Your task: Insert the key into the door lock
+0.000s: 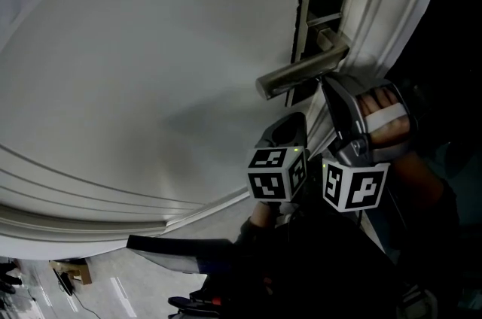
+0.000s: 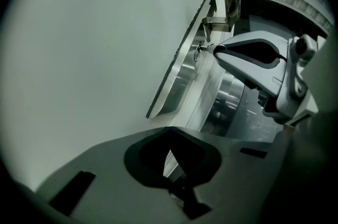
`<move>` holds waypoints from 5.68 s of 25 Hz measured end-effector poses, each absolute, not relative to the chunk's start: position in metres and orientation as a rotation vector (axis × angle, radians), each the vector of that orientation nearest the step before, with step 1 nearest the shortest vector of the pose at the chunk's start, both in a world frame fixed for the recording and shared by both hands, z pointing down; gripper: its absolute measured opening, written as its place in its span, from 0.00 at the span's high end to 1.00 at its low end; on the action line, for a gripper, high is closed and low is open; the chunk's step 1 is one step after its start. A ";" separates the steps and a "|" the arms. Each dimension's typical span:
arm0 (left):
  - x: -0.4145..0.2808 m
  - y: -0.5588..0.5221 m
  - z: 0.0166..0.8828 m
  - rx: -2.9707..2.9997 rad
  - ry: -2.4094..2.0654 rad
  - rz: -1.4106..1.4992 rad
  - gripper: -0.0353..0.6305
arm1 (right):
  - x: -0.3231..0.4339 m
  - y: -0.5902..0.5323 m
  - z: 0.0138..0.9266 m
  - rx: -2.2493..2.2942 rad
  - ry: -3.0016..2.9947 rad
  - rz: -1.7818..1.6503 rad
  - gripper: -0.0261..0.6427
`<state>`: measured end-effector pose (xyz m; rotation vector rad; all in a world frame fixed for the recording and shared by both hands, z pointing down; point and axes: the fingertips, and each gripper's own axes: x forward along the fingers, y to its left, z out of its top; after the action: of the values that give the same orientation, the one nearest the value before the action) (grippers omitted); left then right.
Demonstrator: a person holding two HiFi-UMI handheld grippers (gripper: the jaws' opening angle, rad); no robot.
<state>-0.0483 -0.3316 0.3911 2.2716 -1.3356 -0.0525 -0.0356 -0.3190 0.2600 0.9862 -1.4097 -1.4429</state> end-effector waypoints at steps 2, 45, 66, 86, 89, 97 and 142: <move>-0.048 -0.331 0.391 2.267 -1.338 -0.055 0.95 | -0.036 -0.319 0.260 0.984 -1.414 -1.445 0.94; -0.045 -0.332 0.395 2.248 -1.340 -0.071 0.95 | -0.035 -0.320 0.260 0.974 -1.402 -1.477 0.94; -0.043 -0.331 0.391 2.271 -1.326 -0.058 0.95 | -0.035 -0.320 0.259 0.979 -1.396 -1.478 0.94; -0.046 -0.332 0.391 2.262 -1.335 -0.067 0.95 | -0.037 -0.320 0.259 0.981 -1.404 -1.472 0.94; -0.047 -0.332 0.392 2.258 -1.333 -0.067 0.95 | -0.037 -0.320 0.258 0.978 -1.403 -1.469 0.94; -0.050 -0.332 0.390 2.261 -1.332 -0.071 0.95 | -0.037 -0.320 0.257 0.981 -1.398 -1.467 0.94; -0.050 -0.338 0.394 2.275 -1.310 -0.060 0.95 | -0.039 -0.326 0.258 0.998 -1.398 -1.453 0.94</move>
<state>-0.0504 -0.3377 0.3941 2.2747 -1.3105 -0.0595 -0.0394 -0.3259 0.2581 0.9983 -1.3981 -1.4531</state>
